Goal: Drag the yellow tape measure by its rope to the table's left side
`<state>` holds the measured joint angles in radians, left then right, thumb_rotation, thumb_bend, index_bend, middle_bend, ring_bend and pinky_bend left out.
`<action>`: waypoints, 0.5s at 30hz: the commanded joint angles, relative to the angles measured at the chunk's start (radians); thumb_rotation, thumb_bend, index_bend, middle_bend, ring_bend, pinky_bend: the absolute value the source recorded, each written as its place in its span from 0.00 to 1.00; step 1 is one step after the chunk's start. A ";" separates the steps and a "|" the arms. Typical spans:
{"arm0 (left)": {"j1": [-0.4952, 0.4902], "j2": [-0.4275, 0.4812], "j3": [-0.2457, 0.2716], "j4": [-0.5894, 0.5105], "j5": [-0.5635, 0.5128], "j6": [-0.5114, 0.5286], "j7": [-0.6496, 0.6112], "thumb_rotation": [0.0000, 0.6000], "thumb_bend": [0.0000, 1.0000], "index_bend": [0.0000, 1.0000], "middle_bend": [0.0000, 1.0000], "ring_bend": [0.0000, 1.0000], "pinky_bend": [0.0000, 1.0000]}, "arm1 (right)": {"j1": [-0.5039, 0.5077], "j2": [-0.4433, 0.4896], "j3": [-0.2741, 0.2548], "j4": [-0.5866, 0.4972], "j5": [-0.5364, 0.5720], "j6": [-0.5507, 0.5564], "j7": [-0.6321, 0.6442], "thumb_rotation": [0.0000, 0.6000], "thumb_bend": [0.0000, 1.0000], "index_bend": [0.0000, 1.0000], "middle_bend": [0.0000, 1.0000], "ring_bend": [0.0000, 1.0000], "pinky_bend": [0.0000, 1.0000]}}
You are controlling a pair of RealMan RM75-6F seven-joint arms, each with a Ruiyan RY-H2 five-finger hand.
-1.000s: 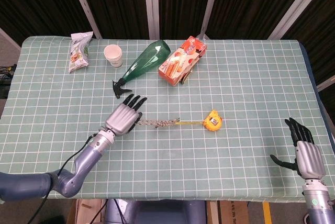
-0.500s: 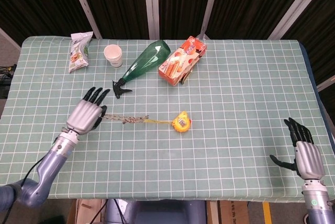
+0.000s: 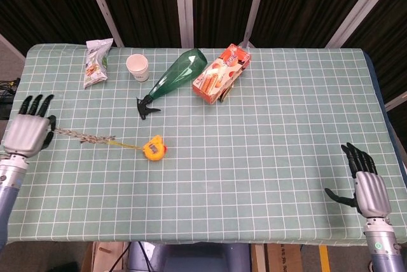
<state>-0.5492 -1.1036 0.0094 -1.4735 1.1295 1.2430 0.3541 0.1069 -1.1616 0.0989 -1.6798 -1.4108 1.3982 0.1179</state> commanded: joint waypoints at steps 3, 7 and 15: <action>0.044 0.038 -0.022 0.093 -0.033 -0.002 -0.036 1.00 0.54 0.60 0.04 0.00 0.00 | 0.003 -0.003 -0.001 -0.001 -0.001 -0.003 -0.003 1.00 0.18 0.00 0.00 0.00 0.00; 0.069 0.057 -0.047 0.154 -0.068 -0.011 -0.064 1.00 0.54 0.60 0.04 0.00 0.00 | 0.005 -0.007 -0.001 -0.001 -0.002 -0.005 -0.007 1.00 0.18 0.00 0.00 0.00 0.00; 0.106 0.066 -0.086 0.212 -0.105 -0.046 -0.105 1.00 0.53 0.54 0.03 0.00 0.00 | 0.008 -0.009 -0.003 -0.002 -0.004 -0.008 -0.010 1.00 0.18 0.00 0.00 0.00 0.00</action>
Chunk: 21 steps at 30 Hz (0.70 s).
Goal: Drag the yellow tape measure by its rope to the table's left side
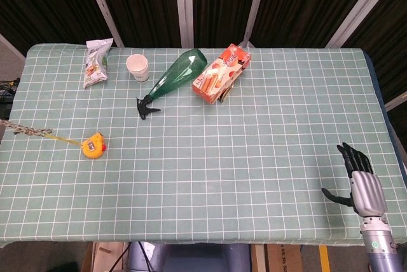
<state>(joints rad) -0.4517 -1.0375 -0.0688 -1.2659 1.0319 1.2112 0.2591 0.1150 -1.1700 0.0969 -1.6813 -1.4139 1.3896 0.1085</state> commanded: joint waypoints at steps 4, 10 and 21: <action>0.020 -0.002 -0.010 -0.023 0.002 -0.031 -0.021 1.00 0.33 0.37 0.00 0.00 0.00 | 0.001 -0.001 -0.001 -0.002 -0.001 -0.001 -0.003 1.00 0.18 0.00 0.00 0.00 0.00; 0.041 -0.002 -0.023 -0.129 0.016 -0.013 -0.032 1.00 0.07 0.14 0.00 0.00 0.00 | 0.001 0.002 -0.003 -0.004 0.001 -0.002 -0.006 1.00 0.18 0.00 0.00 0.00 0.00; 0.191 -0.022 0.005 -0.487 0.177 0.225 -0.128 1.00 0.06 0.00 0.00 0.00 0.00 | 0.003 0.003 -0.013 0.007 -0.022 0.001 -0.022 1.00 0.18 0.00 0.00 0.00 0.00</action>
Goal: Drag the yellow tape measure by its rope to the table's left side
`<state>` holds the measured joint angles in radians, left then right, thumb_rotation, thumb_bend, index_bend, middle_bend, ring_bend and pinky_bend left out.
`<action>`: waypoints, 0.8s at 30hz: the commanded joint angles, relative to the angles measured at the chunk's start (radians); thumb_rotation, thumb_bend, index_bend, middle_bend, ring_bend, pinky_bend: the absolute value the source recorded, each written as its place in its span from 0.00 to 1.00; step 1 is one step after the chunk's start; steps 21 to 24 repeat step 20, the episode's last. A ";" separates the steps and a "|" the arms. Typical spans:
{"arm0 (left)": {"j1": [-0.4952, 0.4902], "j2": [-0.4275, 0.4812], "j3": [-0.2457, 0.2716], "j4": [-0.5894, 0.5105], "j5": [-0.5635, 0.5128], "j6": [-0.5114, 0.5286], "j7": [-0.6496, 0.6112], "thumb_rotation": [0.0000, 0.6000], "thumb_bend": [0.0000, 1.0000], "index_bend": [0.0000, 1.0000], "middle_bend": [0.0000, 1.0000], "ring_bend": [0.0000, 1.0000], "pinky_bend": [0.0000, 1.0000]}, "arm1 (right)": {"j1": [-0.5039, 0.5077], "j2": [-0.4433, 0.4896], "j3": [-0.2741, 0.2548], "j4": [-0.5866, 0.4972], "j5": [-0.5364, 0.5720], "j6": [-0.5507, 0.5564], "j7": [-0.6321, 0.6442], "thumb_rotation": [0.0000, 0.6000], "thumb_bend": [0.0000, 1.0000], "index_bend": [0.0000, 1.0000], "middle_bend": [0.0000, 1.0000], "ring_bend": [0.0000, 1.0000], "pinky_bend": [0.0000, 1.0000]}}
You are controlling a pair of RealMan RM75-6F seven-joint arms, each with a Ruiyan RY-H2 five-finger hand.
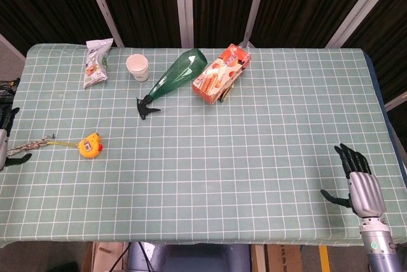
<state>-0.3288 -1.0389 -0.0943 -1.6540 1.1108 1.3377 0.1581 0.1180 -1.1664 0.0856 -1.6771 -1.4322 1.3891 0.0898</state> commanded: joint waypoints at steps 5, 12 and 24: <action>0.138 -0.084 0.088 -0.147 0.243 0.203 -0.025 1.00 0.06 0.00 0.00 0.00 0.00 | 0.001 -0.007 -0.008 0.014 -0.020 0.010 -0.027 1.00 0.18 0.00 0.00 0.00 0.00; 0.162 -0.165 0.139 -0.081 0.371 0.219 0.019 1.00 0.05 0.00 0.00 0.00 0.00 | 0.003 -0.017 -0.017 0.029 -0.046 0.021 -0.060 1.00 0.18 0.00 0.00 0.00 0.00; 0.178 -0.202 0.145 -0.026 0.454 0.244 0.036 1.00 0.05 0.00 0.00 0.00 0.00 | -0.004 -0.021 -0.030 0.049 -0.091 0.054 -0.078 1.00 0.18 0.00 0.00 0.00 0.00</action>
